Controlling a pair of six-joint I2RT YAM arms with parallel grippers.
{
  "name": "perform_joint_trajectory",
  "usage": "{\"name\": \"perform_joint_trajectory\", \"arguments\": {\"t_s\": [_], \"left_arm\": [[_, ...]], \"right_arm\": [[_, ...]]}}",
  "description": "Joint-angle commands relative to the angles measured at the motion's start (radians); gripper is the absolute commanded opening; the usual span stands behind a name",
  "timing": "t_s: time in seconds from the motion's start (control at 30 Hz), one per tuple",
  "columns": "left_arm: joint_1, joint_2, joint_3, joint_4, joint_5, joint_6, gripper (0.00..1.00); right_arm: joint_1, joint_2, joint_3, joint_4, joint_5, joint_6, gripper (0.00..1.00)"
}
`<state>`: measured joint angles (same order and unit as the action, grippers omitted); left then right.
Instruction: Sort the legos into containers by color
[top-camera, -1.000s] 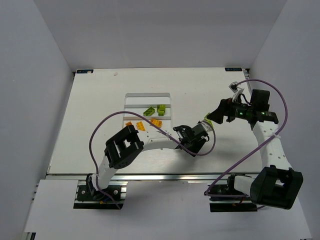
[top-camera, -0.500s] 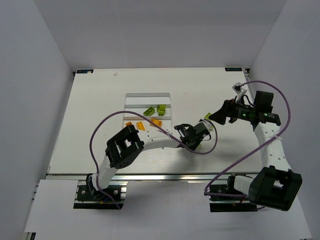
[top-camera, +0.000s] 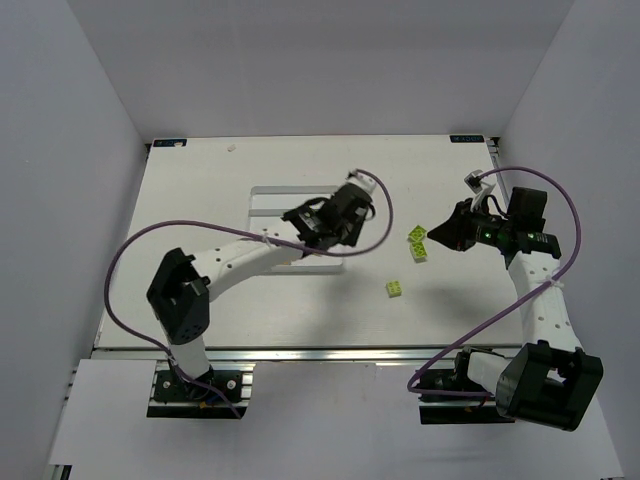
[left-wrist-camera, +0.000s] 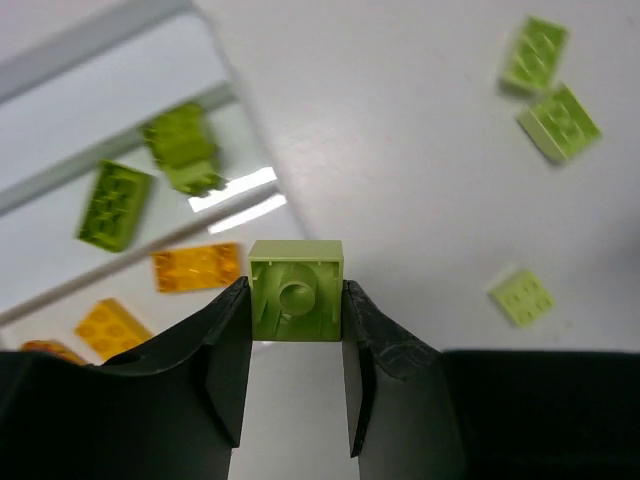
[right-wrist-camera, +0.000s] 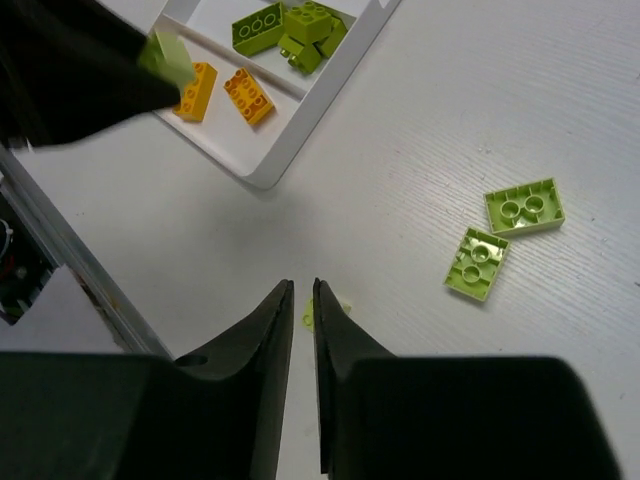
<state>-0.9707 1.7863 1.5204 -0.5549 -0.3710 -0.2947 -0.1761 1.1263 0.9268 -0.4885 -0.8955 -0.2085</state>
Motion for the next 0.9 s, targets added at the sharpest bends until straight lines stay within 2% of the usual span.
{"name": "perform_joint_trajectory", "arguments": {"t_s": [0.0,0.2,0.4,0.67,0.87], "left_arm": [[0.102,-0.054,-0.022,0.006,-0.057,0.019,0.0],[0.262,-0.031,0.006,0.038,-0.072,0.032,0.0],[0.377,0.067,0.073,0.081,-0.075,0.054,0.0],[0.466,0.274,0.248,0.069,-0.057,0.052,0.01],[0.509,0.337,0.294,0.046,-0.031,0.045,0.02]], "right_arm": [[0.003,-0.017,-0.011,0.019,-0.005,-0.02,0.18],[0.009,-0.019,-0.019,0.014,-0.011,-0.035,0.18],[0.013,-0.011,-0.02,0.002,-0.023,-0.046,0.21],[0.026,0.007,-0.017,-0.013,-0.026,-0.072,0.27],[0.032,0.013,-0.019,-0.01,-0.014,-0.077,0.28]]}}
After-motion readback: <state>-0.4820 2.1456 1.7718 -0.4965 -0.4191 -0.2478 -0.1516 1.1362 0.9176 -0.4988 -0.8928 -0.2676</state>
